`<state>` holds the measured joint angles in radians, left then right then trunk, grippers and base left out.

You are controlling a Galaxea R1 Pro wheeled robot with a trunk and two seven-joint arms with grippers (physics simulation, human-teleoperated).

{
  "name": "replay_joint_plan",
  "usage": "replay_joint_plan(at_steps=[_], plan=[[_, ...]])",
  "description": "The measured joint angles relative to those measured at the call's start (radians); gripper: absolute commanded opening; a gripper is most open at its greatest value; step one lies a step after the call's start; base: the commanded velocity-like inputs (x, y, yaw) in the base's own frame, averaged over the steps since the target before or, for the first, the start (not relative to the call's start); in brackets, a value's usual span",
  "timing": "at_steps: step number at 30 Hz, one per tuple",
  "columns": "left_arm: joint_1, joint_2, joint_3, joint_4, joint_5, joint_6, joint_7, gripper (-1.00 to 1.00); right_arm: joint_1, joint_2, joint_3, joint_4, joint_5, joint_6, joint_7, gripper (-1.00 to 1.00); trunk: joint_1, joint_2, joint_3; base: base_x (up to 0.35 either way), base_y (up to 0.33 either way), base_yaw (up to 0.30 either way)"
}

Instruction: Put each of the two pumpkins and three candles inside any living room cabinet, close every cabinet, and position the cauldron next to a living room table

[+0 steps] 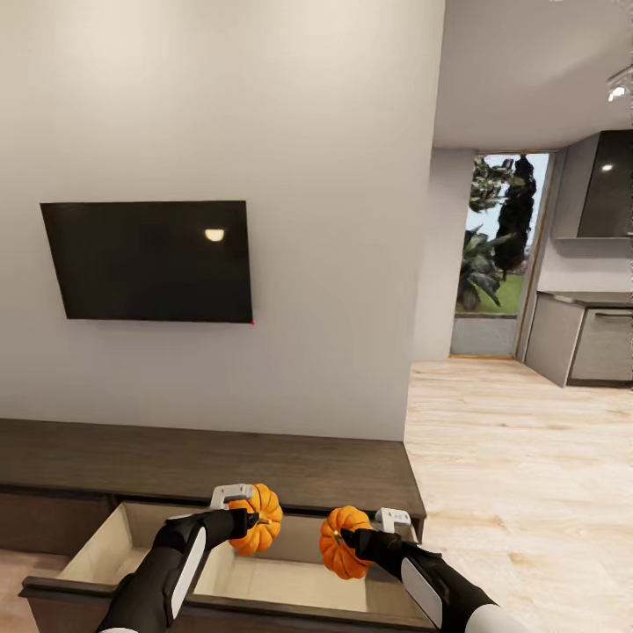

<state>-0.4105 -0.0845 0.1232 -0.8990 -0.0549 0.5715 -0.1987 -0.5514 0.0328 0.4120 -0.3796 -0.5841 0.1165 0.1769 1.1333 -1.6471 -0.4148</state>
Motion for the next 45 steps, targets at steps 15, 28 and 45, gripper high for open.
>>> replay_joint_plan(at_steps=[15, 28, 45], plan=[[0.0, 0.0, 0.001, 0.0, 0.0, 0.0, -0.001, -1.0, 0.0, 0.0, 0.0, 0.0, 0.0, 0.0, 0.0, -1.0, 0.0, 0.0, 0.001, -0.021, 0.055, -0.015], [0.0, 0.001, 0.001, 0.0, 0.0, 0.0, -0.001, -1.0, 0.0, 0.0, 0.0, 0.0, -0.001, 0.0, 0.0, -1.0, 0.0, 0.0, 0.012, 0.043, 0.038, -0.173], [0.0, 0.002, 0.001, 0.0, 0.001, 0.0, -0.001, -1.0, 0.0, 0.0, 0.0, 0.0, 0.0, 0.0, 0.0, -1.0, 0.0, 0.0, 0.014, 0.021, 0.011, -0.018]])
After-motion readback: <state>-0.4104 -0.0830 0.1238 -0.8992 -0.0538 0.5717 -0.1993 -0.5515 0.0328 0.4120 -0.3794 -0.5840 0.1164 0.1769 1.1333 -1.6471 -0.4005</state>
